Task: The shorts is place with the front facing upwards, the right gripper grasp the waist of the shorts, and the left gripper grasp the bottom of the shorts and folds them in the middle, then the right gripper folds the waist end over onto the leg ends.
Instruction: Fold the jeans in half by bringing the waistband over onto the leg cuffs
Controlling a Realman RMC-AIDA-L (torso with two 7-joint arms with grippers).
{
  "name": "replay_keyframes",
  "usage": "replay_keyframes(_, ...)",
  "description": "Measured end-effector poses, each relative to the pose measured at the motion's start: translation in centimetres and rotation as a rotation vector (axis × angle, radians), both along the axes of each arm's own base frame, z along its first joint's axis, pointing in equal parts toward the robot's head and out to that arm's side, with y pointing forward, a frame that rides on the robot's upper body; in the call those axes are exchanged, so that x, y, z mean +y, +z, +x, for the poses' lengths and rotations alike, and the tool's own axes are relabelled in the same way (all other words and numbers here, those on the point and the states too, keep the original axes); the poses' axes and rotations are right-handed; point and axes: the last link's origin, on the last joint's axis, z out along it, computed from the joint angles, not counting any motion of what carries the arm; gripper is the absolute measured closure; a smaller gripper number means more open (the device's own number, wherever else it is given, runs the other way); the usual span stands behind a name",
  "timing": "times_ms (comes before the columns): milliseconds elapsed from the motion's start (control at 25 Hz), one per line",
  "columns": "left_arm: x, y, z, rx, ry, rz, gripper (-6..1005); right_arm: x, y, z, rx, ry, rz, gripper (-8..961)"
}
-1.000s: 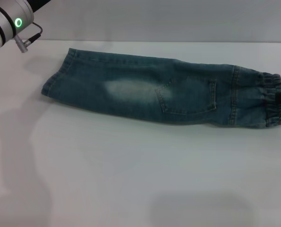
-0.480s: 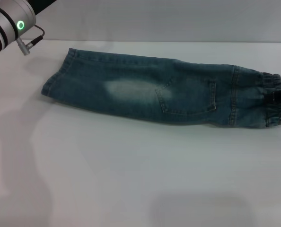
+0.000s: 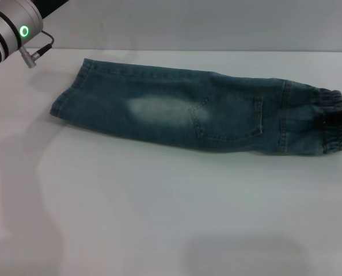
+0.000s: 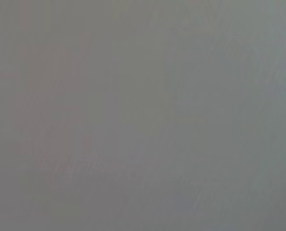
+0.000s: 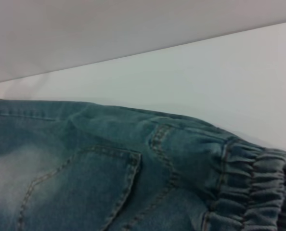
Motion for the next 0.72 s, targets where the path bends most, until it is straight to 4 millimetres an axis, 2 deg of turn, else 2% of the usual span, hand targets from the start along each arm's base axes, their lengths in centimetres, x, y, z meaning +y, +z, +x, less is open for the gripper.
replay_keyframes(320,-0.1,-0.2,-0.1,0.009,-0.001,-0.002,162,0.3,-1.4,-1.1,0.007,0.043,-0.012,528)
replay_keyframes(560,-0.2,-0.4,-0.4,0.001,0.005,0.002,162,0.5,-1.7,-1.5,-0.008,0.084,-0.010,536)
replay_keyframes(720,-0.3,-0.5,-0.5,0.004,0.004,0.007,161,0.6,-1.8,-1.5,-0.011,0.086,-0.009,655)
